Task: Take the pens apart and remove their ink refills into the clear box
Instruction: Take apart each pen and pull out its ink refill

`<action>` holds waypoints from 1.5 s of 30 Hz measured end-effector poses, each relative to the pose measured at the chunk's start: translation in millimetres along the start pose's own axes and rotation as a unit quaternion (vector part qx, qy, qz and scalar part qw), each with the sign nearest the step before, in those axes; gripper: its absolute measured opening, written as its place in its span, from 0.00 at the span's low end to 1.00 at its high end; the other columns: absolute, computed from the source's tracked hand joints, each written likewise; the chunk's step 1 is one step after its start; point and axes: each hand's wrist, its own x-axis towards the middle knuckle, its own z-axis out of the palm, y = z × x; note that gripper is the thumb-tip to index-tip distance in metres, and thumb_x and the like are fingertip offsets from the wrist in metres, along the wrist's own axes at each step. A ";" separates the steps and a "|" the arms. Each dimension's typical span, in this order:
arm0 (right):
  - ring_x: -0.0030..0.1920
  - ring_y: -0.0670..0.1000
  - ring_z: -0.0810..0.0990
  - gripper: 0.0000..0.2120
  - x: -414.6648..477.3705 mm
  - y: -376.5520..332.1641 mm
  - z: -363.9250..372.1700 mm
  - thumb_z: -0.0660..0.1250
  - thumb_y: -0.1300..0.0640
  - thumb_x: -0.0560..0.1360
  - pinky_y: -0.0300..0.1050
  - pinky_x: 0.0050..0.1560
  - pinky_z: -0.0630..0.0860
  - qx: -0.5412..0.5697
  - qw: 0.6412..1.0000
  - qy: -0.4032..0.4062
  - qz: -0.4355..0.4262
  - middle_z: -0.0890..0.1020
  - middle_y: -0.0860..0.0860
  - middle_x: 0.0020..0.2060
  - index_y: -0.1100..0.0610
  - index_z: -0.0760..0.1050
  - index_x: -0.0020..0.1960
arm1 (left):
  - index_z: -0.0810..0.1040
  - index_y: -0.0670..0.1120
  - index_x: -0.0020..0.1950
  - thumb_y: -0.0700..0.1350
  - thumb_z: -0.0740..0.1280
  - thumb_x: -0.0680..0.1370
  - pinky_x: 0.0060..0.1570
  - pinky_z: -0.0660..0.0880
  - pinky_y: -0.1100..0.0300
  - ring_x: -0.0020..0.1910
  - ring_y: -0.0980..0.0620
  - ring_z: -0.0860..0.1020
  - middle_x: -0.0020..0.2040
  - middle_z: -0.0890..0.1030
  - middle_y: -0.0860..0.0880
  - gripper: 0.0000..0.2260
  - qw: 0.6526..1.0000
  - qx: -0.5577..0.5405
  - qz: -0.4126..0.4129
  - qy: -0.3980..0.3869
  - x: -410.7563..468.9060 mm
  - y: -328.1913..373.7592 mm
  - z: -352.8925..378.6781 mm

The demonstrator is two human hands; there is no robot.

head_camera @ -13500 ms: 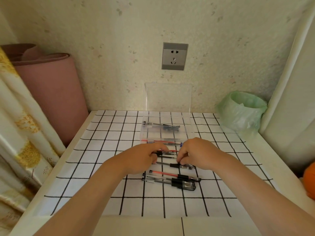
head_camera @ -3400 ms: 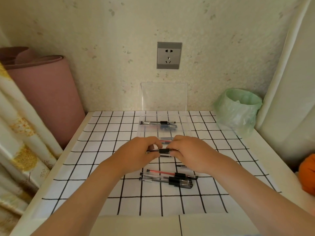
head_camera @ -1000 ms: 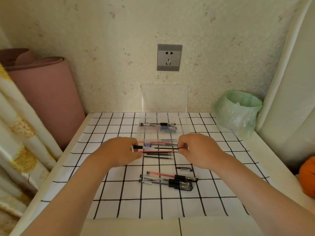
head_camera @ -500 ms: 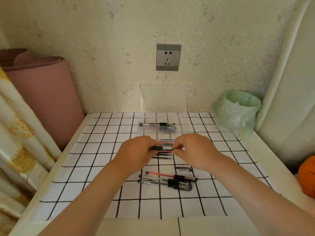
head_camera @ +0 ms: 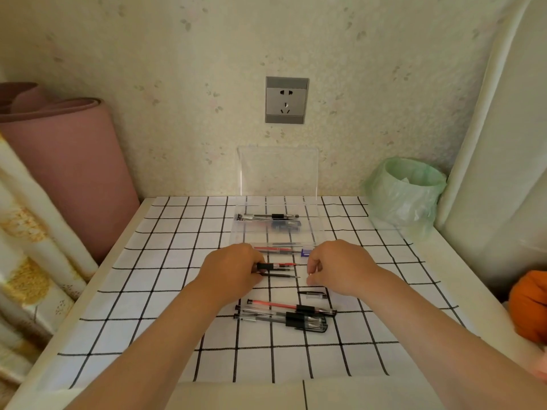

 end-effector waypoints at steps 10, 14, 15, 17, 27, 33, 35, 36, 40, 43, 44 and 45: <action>0.45 0.44 0.78 0.07 10.0 -9.0 -15.1 0.64 0.47 0.78 0.40 0.41 0.72 -0.019 0.993 0.114 -0.025 0.82 0.41 0.46 0.43 0.79 0.53 | 0.79 0.56 0.59 0.55 0.67 0.77 0.40 0.72 0.60 0.43 0.55 0.75 0.49 0.78 0.55 0.12 0.999 -0.037 0.019 0.010 -2.4 0.5 -7.2; 0.46 0.47 0.79 0.10 44.4 -20.8 -25.8 0.61 0.52 0.79 0.41 0.41 0.70 -0.076 0.988 0.122 -0.050 0.82 0.43 0.49 0.44 0.80 0.54 | 0.80 0.56 0.59 0.57 0.61 0.80 0.36 0.70 0.60 0.38 0.53 0.75 0.36 0.72 0.56 0.13 0.997 -0.062 0.030 0.045 -3.0 -1.5 -15.3; 0.47 0.48 0.79 0.10 53.8 -22.4 -26.9 0.61 0.52 0.80 0.42 0.42 0.71 -0.099 0.988 0.103 -0.051 0.82 0.43 0.49 0.44 0.80 0.53 | 0.80 0.56 0.59 0.57 0.61 0.81 0.35 0.69 0.60 0.37 0.53 0.74 0.34 0.71 0.56 0.13 0.996 -0.064 0.028 0.047 -3.4 -2.6 -16.9; 0.49 0.50 0.80 0.10 70.7 -25.9 -28.5 0.62 0.52 0.79 0.42 0.44 0.73 -0.142 0.986 0.064 -0.054 0.83 0.45 0.50 0.45 0.80 0.54 | 0.81 0.54 0.57 0.56 0.60 0.81 0.34 0.68 0.60 0.36 0.53 0.74 0.33 0.71 0.55 0.13 0.996 -0.065 0.026 0.049 -4.5 -5.1 -18.9; 0.36 0.51 0.78 0.07 101.1 -46.7 -29.4 0.65 0.59 0.70 0.46 0.41 0.81 -0.251 0.966 -0.043 -0.041 0.81 0.49 0.36 0.52 0.82 0.40 | 0.77 0.55 0.62 0.51 0.59 0.82 0.39 0.70 0.60 0.42 0.53 0.75 0.50 0.81 0.51 0.12 0.996 -0.078 0.015 0.045 -4.9 -14.3 -23.6; 0.39 0.53 0.80 0.08 98.9 -45.5 -28.5 0.64 0.59 0.71 0.47 0.41 0.80 -0.242 0.968 -0.050 -0.050 0.81 0.49 0.36 0.51 0.80 0.37 | 0.75 0.57 0.64 0.55 0.56 0.83 0.39 0.68 0.61 0.42 0.55 0.73 0.51 0.81 0.53 0.13 0.995 -0.067 0.018 0.071 -5.9 -11.8 -27.8; 0.42 0.52 0.81 0.06 94.8 -43.9 -36.1 0.66 0.57 0.72 0.48 0.43 0.81 -0.220 0.973 -0.042 -0.058 0.82 0.48 0.38 0.50 0.81 0.41 | 0.77 0.57 0.61 0.56 0.57 0.82 0.38 0.69 0.60 0.41 0.55 0.73 0.49 0.81 0.54 0.13 0.996 -0.063 0.013 0.060 -6.0 -11.1 -29.5; 0.44 0.51 0.81 0.06 91.4 -42.2 -40.8 0.67 0.56 0.73 0.48 0.44 0.81 -0.205 0.976 -0.030 -0.062 0.83 0.47 0.41 0.50 0.82 0.44 | 0.78 0.56 0.60 0.55 0.58 0.82 0.39 0.71 0.60 0.41 0.55 0.74 0.48 0.81 0.53 0.12 0.997 -0.064 0.009 0.049 -5.8 -11.7 -29.4; 0.48 0.47 0.79 0.09 66.3 -34.3 -52.7 0.68 0.54 0.76 0.44 0.48 0.77 -0.134 0.988 0.028 -0.073 0.83 0.44 0.49 0.46 0.82 0.54 | 0.80 0.52 0.57 0.50 0.58 0.82 0.39 0.74 0.59 0.44 0.52 0.78 0.46 0.80 0.53 0.11 0.999 -0.052 -0.013 0.008 -4.9 -17.7 -25.7; 0.49 0.47 0.80 0.10 38.5 -28.3 -49.6 0.67 0.53 0.77 0.43 0.48 0.76 -0.079 0.992 0.076 -0.055 0.83 0.42 0.49 0.44 0.82 0.55 | 0.76 0.56 0.59 0.49 0.56 0.83 0.37 0.67 0.61 0.45 0.53 0.77 0.50 0.81 0.53 0.11 0.999 -0.044 -0.022 0.020 -6.9 -20.9 -26.0; 0.49 0.47 0.80 0.10 29.2 -25.5 -47.0 0.66 0.53 0.77 0.43 0.49 0.76 -0.062 0.993 0.092 -0.048 0.83 0.41 0.49 0.43 0.82 0.55 | 0.76 0.57 0.60 0.49 0.55 0.83 0.36 0.67 0.61 0.45 0.53 0.77 0.50 0.81 0.53 0.11 0.998 -0.046 -0.024 0.024 -7.8 -21.8 -26.3; 0.50 0.46 0.80 0.10 20.8 -22.2 -44.1 0.66 0.53 0.77 0.43 0.49 0.76 -0.048 0.992 0.105 -0.044 0.83 0.41 0.49 0.43 0.82 0.55 | 0.76 0.58 0.60 0.48 0.55 0.83 0.36 0.67 0.62 0.45 0.53 0.77 0.49 0.81 0.54 0.12 0.998 -0.046 -0.026 0.025 -8.4 -22.4 -26.7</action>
